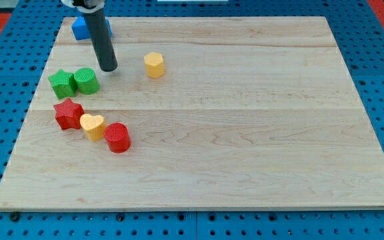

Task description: Place the hexagon at the top center of the board

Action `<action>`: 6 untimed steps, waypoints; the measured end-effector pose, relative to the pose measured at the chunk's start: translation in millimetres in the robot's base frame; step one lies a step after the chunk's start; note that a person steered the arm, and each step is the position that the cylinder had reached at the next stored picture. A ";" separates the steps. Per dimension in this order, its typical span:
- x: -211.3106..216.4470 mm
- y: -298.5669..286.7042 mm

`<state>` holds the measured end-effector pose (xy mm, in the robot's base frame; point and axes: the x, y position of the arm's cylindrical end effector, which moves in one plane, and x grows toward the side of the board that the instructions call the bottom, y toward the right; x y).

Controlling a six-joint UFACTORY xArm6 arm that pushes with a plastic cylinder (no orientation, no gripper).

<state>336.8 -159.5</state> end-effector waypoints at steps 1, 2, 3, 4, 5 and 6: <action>-14.3 0.1; -17.1 1.3; -17.1 5.5; -17.1 9.9; -17.1 13.2; -17.1 17.9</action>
<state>319.7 -141.6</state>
